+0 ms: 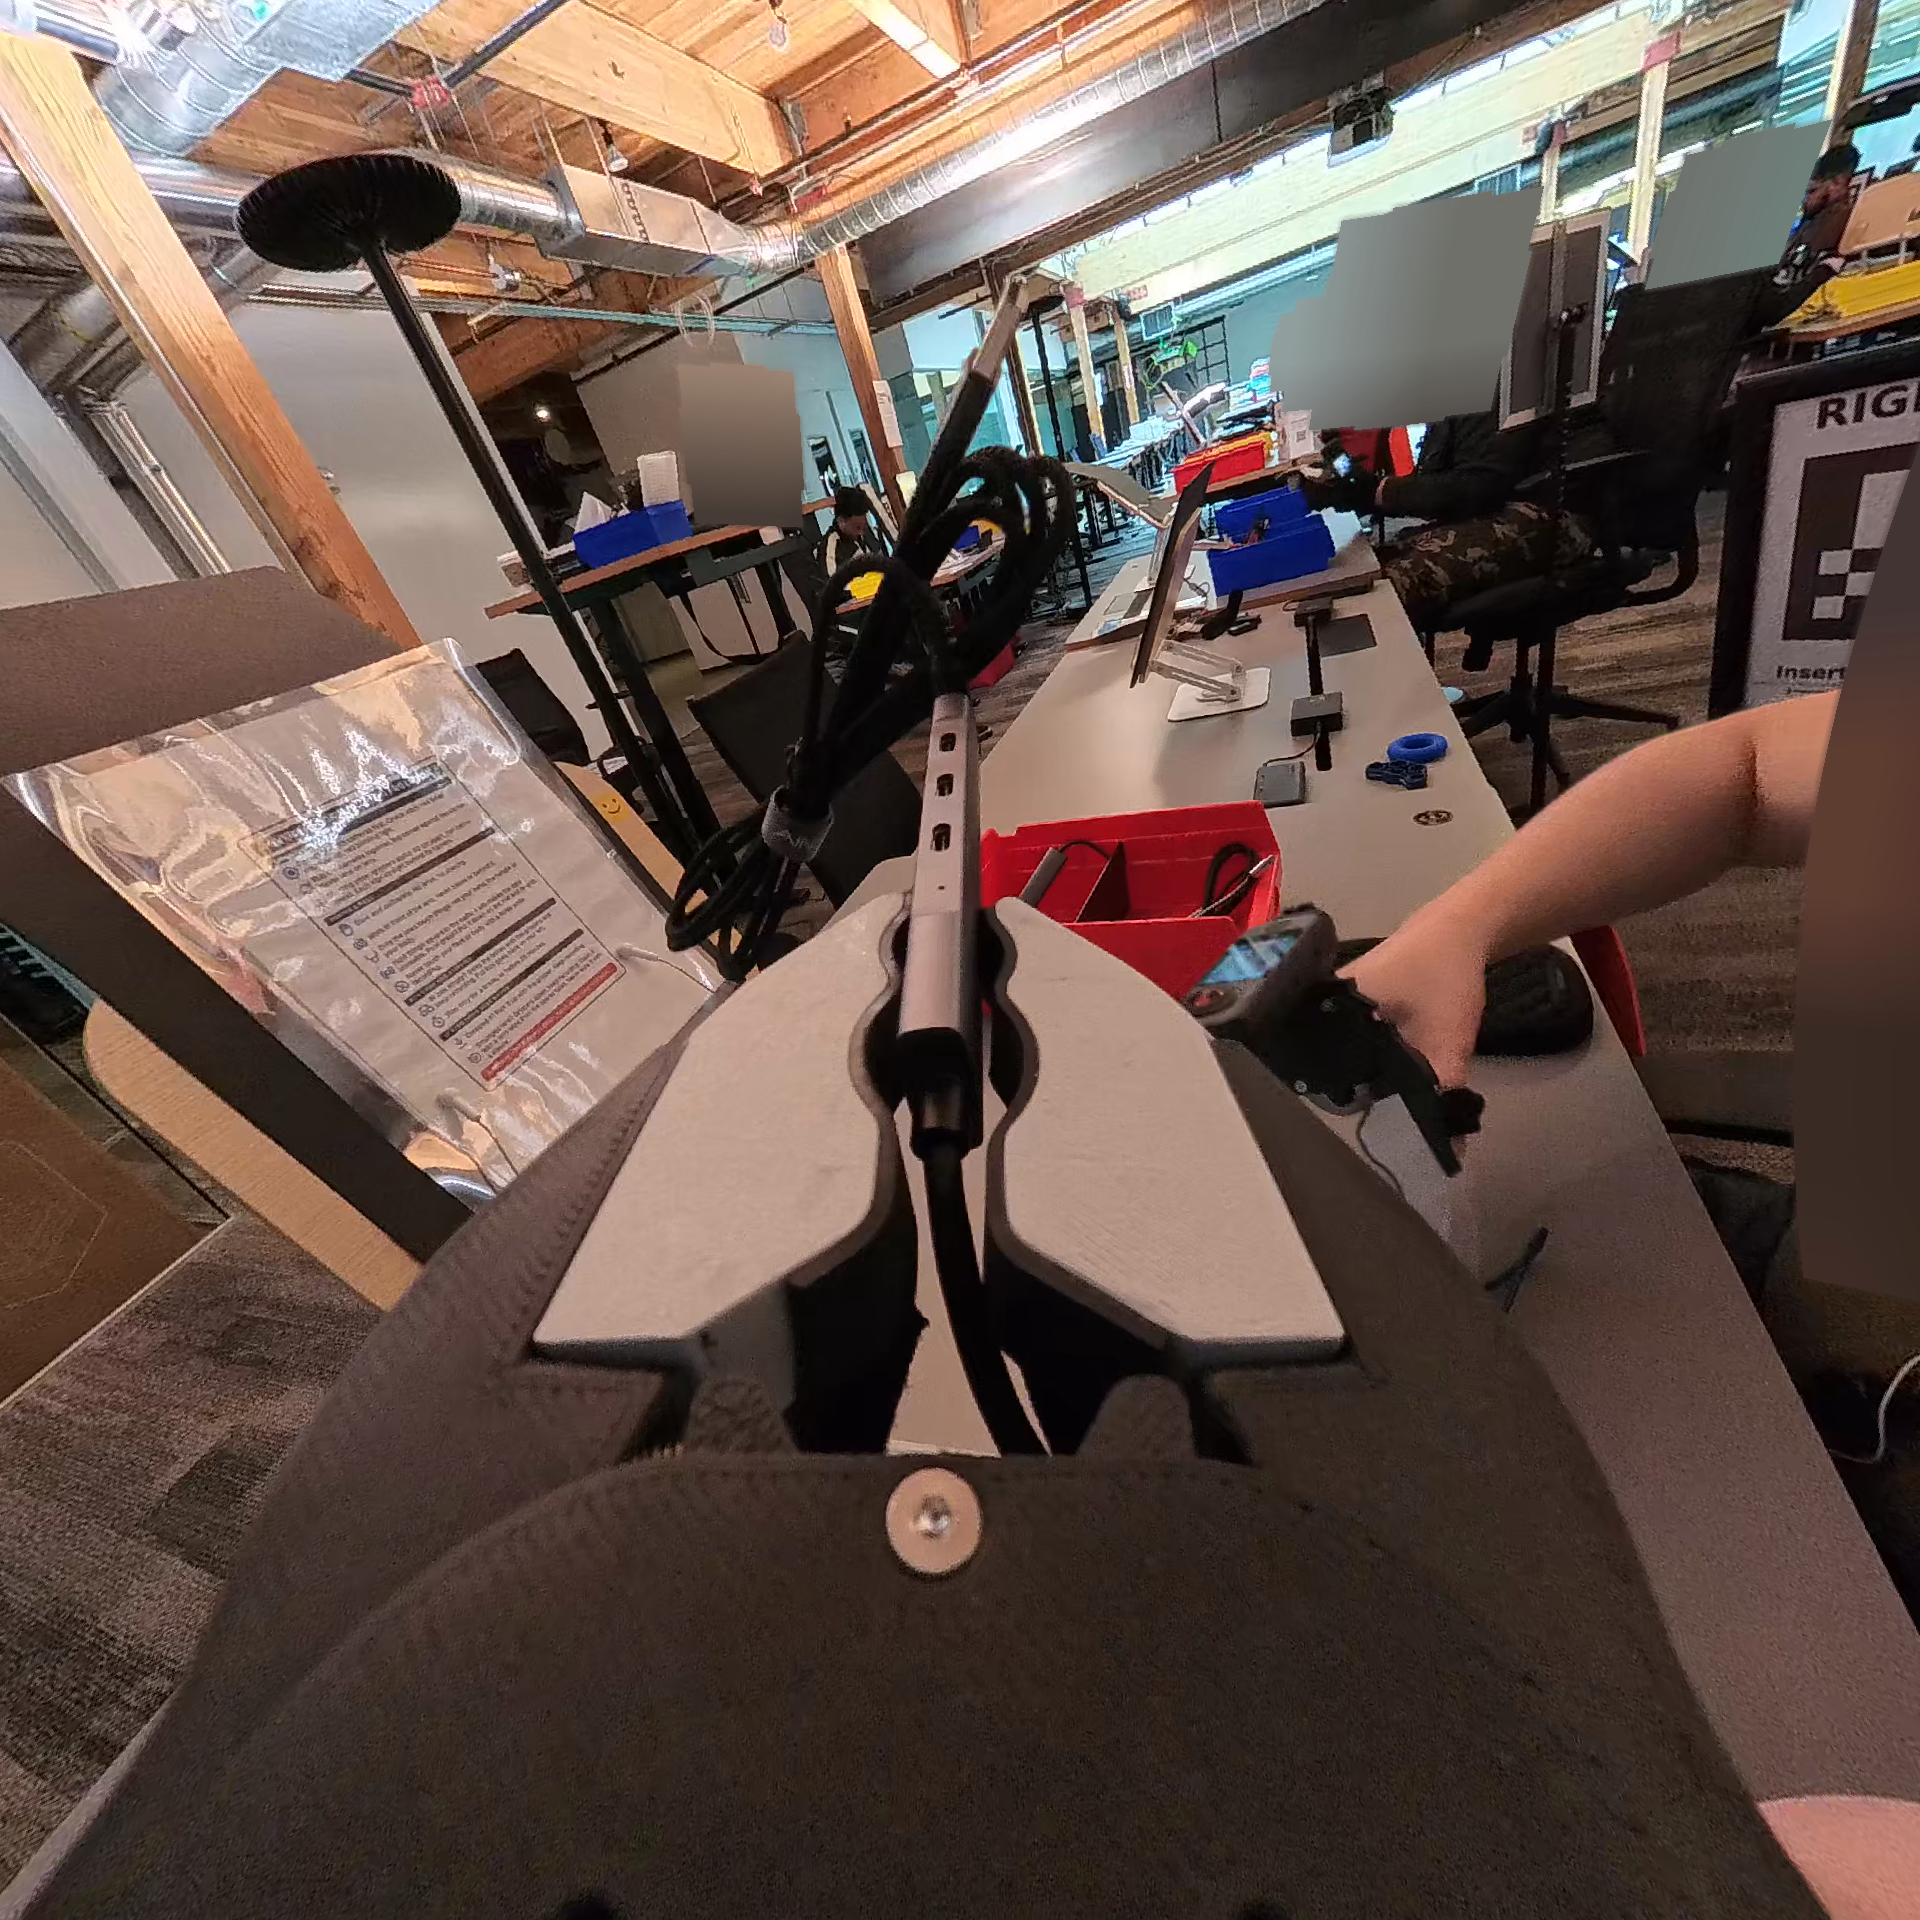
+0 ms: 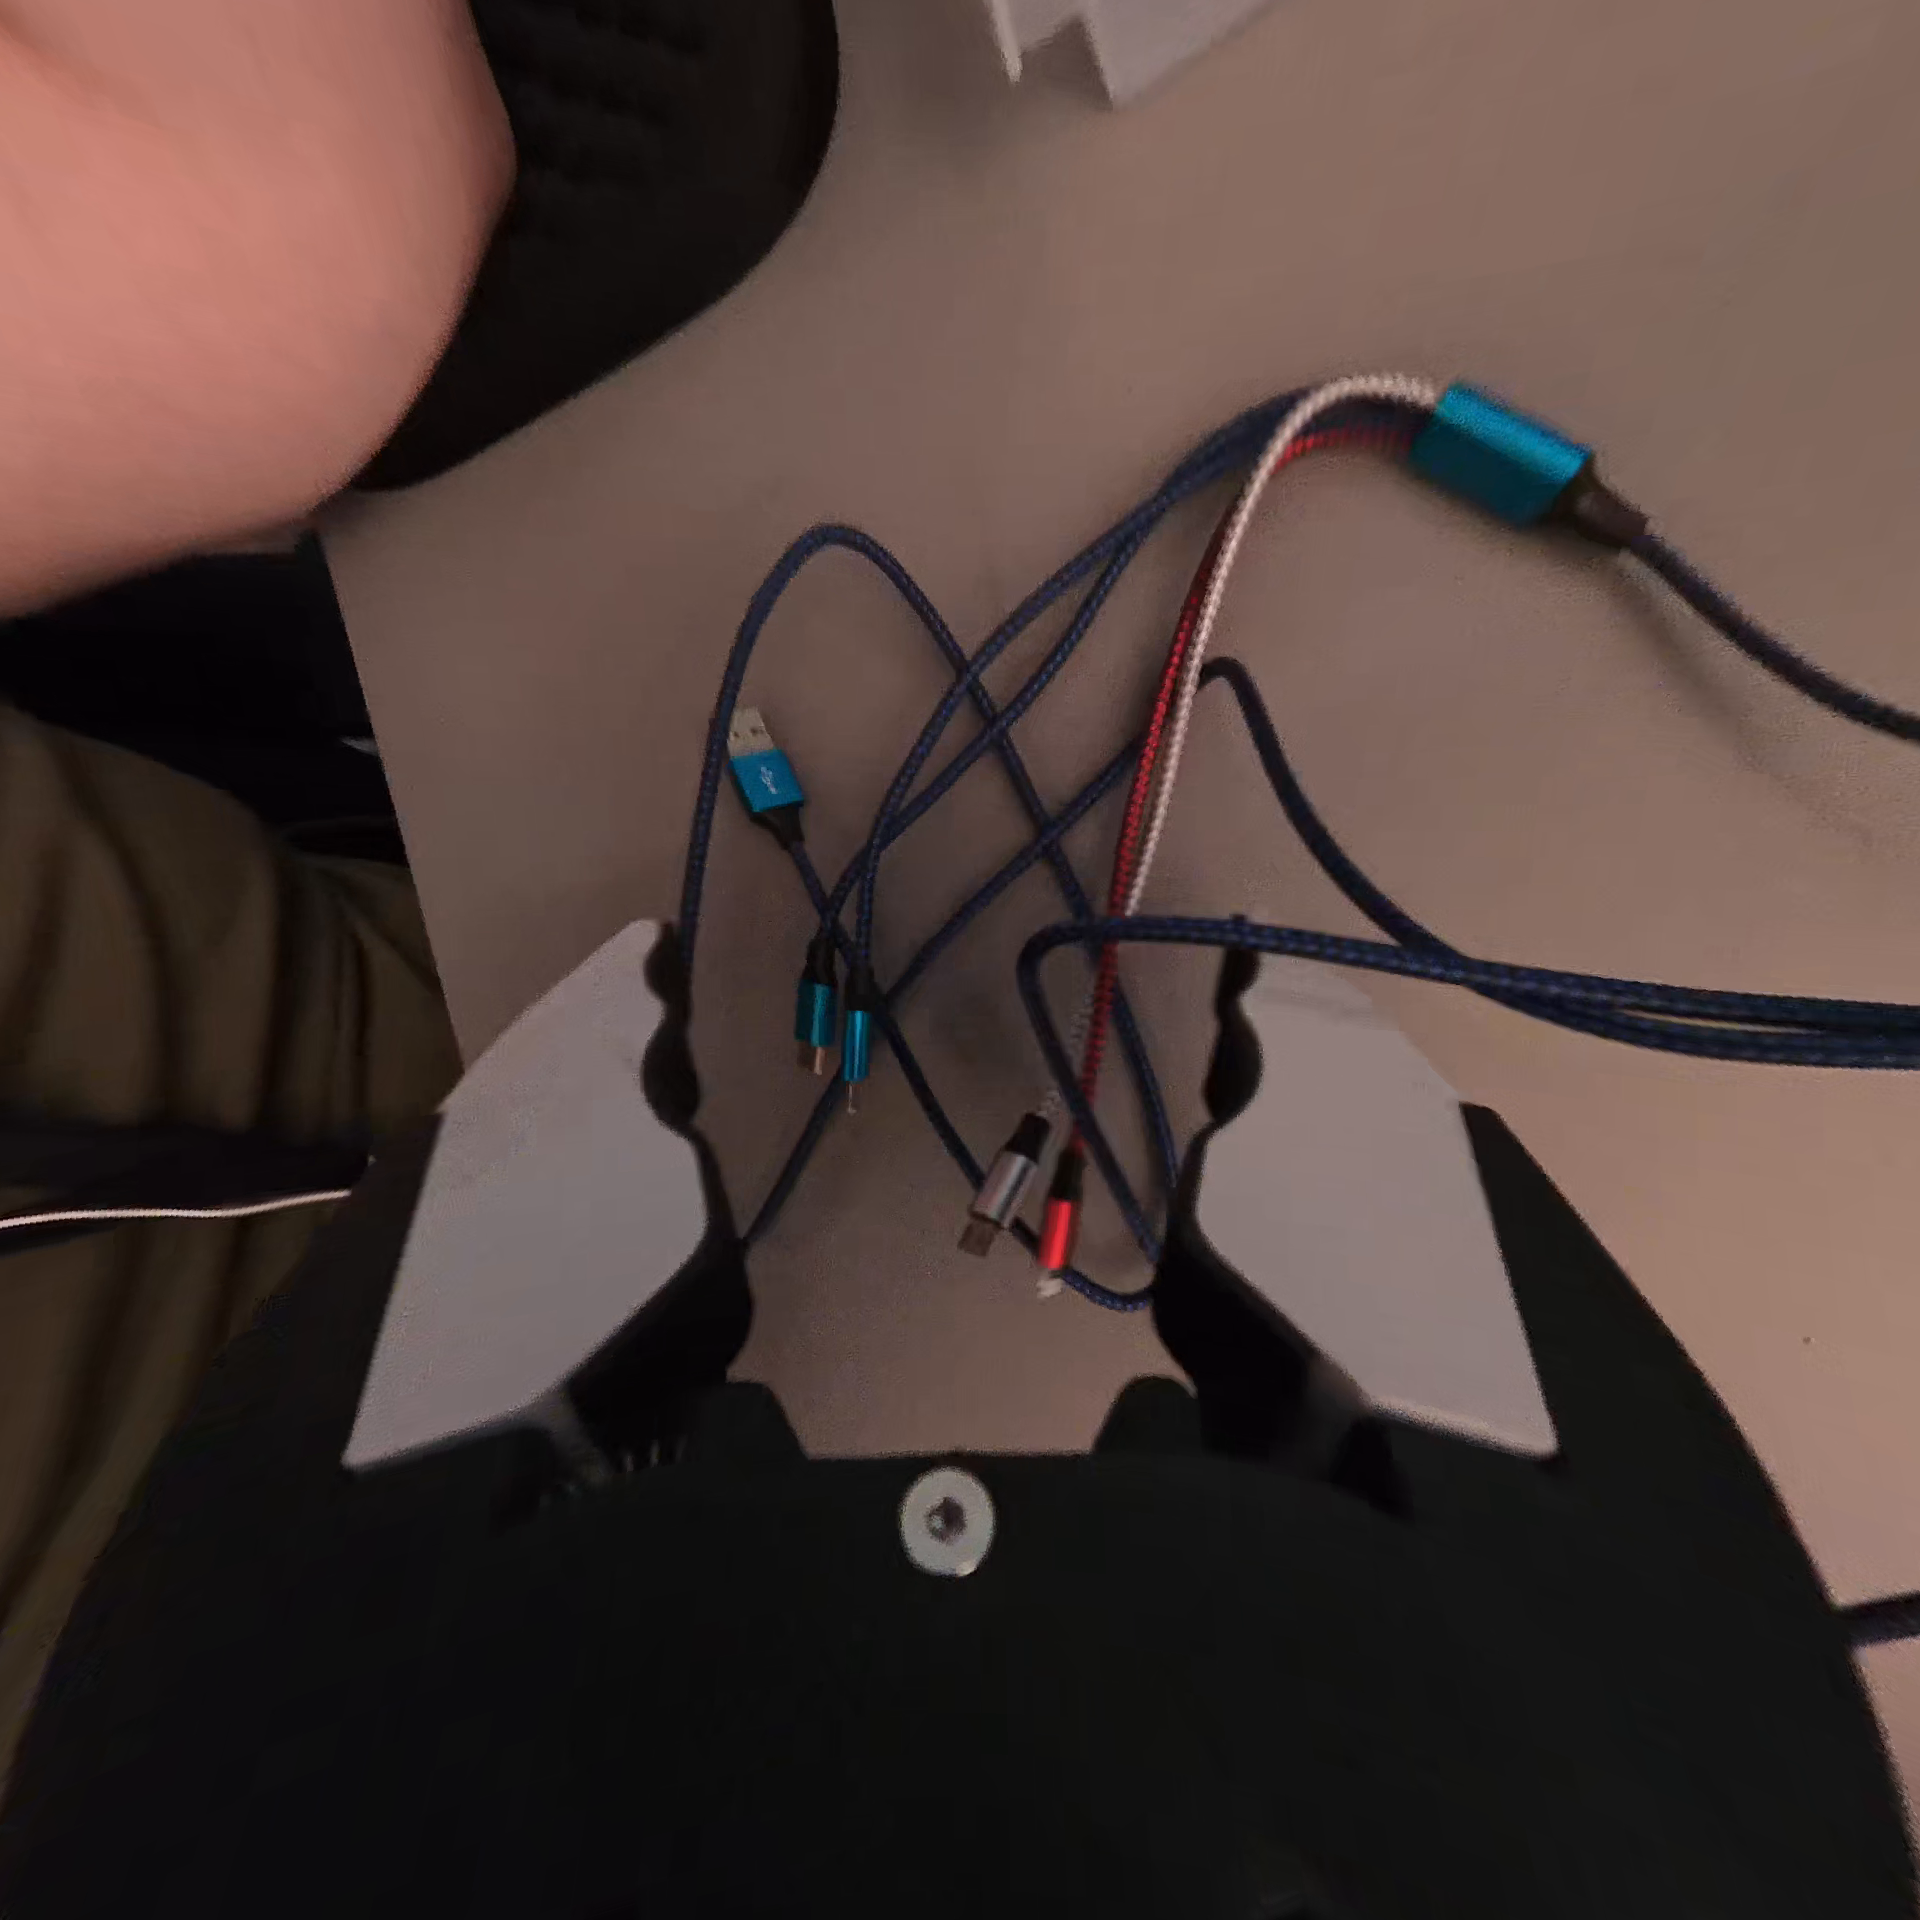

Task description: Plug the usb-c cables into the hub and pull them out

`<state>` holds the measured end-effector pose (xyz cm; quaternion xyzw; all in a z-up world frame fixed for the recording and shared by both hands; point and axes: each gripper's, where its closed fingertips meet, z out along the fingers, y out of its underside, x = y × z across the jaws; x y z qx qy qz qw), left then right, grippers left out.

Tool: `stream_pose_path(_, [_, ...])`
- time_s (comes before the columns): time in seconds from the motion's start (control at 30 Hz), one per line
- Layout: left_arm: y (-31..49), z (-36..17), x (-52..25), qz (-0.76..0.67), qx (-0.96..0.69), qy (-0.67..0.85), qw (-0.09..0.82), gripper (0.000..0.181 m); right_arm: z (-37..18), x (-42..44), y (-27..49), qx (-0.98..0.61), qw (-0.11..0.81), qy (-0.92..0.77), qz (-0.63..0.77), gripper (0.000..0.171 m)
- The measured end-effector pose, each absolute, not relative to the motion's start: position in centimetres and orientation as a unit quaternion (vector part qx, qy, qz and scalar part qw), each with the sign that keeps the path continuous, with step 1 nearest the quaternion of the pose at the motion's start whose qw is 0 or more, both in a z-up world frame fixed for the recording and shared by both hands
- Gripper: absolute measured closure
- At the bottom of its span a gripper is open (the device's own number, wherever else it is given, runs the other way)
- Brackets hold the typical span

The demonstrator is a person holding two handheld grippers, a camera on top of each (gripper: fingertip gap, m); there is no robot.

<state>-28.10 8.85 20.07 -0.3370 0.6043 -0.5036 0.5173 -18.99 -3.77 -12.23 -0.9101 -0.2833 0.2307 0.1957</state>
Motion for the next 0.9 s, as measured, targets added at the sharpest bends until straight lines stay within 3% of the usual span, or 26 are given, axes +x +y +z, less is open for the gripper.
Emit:
stream_pose_path(0.17, [8.7,20.1,-28.1,-0.504,-0.335,0.606,0.517,0.172,-13.7,-19.9,-4.4,-0.924,0.198,-0.287,0.156,0.034])
stream_pose_path(0.3, [8.6,20.1,-28.2,-0.504,-0.335,0.607,0.516,0.173,-16.1,-21.0,-4.9,-0.936,0.161,-0.287,0.126,0.036])
stream_pose_path(0.4, [8.4,20.1,-28.3,-0.504,-0.333,0.608,0.515,0.173,-16.6,-19.9,-4.0,-0.936,0.167,-0.306,0.051,0.075])
stream_pose_path(0.6, [8.4,20.2,-28.4,-0.51,-0.328,0.607,0.514,0.173,-16.0,-20.0,-3.8,-0.919,0.185,-0.34,0.073,0.159])
stream_pose_path(0.77, [8.4,20.1,-28.3,-0.508,-0.33,0.608,0.513,0.172,-15.4,-18.7,-4.2,-0.914,0.184,-0.357,0.059,0.163])
stream_pose_path(0.9, [8.5,20.1,-28.1,-0.509,-0.331,0.608,0.511,0.173,-11.0,-16.8,-4.5,-0.908,0.213,-0.359,0.042,0.163])
